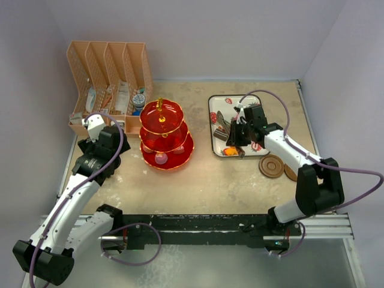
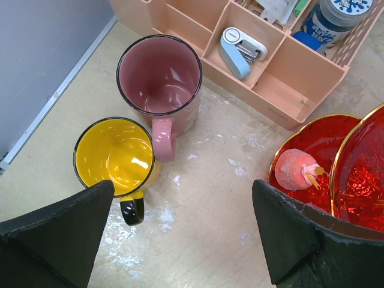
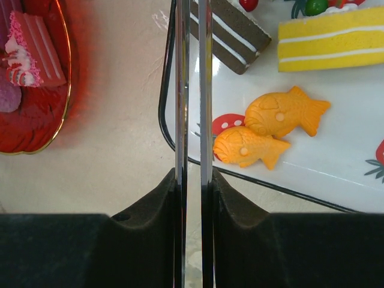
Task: Serve the afternoon tea
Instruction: Pick up the desert from the tray.
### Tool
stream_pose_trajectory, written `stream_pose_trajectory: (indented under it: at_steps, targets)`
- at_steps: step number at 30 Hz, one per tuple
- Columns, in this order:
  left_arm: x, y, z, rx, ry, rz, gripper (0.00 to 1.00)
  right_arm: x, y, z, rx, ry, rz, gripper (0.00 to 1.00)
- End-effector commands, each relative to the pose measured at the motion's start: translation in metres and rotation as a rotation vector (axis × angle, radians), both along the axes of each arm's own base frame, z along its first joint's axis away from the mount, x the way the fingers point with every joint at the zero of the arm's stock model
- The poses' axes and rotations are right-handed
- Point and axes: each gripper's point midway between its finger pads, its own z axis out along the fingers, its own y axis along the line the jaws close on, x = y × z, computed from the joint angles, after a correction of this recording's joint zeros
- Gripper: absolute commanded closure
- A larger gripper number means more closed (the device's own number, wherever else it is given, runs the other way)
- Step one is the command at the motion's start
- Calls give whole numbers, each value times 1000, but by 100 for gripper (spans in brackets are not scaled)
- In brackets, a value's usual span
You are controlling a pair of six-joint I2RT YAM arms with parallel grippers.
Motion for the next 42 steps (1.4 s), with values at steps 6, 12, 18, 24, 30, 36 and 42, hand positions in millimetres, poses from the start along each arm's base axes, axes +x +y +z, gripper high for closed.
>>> stream_pose_trajectory:
  at_steps: [6, 12, 18, 24, 30, 36, 42]
  targets:
    - [7, -2, 13, -5, -49, -5, 5, 2, -11, 15, -68, -63, 0, 74]
    - [7, -2, 12, -3, -47, -4, 5, 4, -14, 17, -84, -71, 0, 74]
    - [6, -1, 12, -1, -45, 1, 5, 6, -14, 22, -89, -83, 7, 74]
    - [6, -1, 12, -1, -44, 3, 5, 5, -21, 13, -124, -62, -11, 74]
    - [7, -2, 12, -3, -44, -1, 5, 12, -22, 9, -132, -64, -32, 75]
    - [6, -1, 11, 0, -41, 3, 5, 15, -16, -1, -116, -31, -29, 76]
    - [7, -1, 11, 4, -38, 4, 5, 21, -25, -14, -158, -13, -78, 76]
